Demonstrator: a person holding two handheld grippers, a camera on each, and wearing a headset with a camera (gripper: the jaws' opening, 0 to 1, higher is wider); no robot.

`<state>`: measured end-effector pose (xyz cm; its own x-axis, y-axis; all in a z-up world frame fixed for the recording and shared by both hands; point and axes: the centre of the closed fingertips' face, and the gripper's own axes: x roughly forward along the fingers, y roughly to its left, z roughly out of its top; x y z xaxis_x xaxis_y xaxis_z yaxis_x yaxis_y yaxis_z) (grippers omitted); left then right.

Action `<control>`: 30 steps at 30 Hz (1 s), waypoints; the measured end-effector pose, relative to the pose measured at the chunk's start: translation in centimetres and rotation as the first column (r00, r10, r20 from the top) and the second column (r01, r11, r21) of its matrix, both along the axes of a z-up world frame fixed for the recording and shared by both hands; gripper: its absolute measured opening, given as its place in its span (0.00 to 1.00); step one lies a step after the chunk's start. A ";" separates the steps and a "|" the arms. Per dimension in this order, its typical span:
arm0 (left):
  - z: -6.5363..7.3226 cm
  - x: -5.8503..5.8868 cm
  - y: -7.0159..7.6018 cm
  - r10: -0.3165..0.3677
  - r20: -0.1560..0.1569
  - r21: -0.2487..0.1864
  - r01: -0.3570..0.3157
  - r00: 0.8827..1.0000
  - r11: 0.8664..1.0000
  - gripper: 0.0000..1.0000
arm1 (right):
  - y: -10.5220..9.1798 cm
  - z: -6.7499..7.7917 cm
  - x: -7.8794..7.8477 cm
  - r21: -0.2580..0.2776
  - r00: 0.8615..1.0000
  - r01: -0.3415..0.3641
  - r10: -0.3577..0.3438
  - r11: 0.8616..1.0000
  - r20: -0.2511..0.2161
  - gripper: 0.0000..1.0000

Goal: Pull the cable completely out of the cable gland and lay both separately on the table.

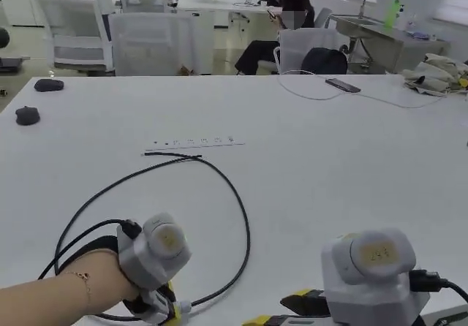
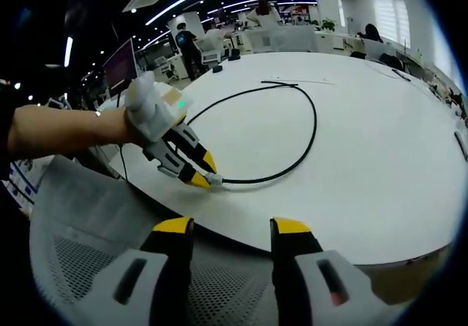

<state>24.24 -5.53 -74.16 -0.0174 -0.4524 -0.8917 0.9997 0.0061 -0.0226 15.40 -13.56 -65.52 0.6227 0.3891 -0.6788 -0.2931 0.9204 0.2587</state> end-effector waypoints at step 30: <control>13.1 -4.0 4.9 0.075 0.028 -0.203 -0.068 0.997 0.977 0.17 | 4.0 2.4 -0.1 0.050 0.867 -0.487 0.490 0.872 -0.087 0.41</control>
<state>20.19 -0.65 -61.06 0.0512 -0.6219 -0.7814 0.9970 0.0767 0.0042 15.25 -9.54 -63.09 0.2825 0.6449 -0.7101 -0.6769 0.6585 0.3288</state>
